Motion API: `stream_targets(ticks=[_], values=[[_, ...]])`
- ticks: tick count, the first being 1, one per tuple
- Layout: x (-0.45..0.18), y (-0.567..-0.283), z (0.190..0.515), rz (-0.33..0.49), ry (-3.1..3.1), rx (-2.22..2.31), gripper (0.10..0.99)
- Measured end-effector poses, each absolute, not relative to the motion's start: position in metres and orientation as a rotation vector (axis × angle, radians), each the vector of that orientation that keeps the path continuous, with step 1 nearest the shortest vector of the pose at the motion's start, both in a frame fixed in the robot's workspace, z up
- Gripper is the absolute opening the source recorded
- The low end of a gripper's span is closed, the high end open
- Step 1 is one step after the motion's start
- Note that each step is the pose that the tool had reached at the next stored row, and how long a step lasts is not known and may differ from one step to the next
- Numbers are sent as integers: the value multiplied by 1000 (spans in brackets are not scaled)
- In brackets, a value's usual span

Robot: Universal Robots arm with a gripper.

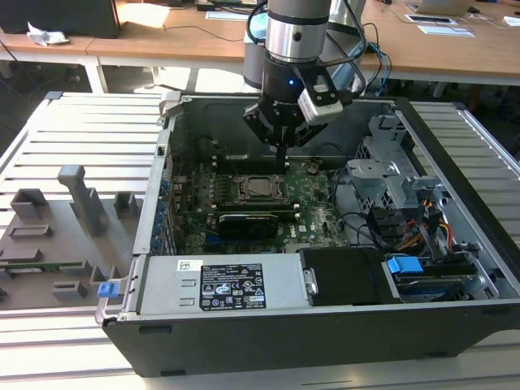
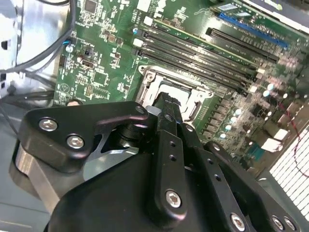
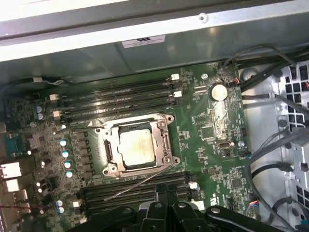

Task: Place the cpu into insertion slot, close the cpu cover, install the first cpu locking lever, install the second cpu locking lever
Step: 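Install the first cpu locking lever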

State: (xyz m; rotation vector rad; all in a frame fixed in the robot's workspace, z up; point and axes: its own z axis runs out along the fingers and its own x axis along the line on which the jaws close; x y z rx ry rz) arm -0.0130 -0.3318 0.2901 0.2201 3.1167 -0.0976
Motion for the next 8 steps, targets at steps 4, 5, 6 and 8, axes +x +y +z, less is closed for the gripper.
stream_targets(ticks=[4, 5, 6, 8], values=[[-13, -332, 290, -97, 3120, 109, 106], [-13, -332, 290, -96, 3121, 86, 106], [-13, -332, 290, -96, 3121, 63, 106], [-13, -332, 290, -96, 3120, 15, 106]])
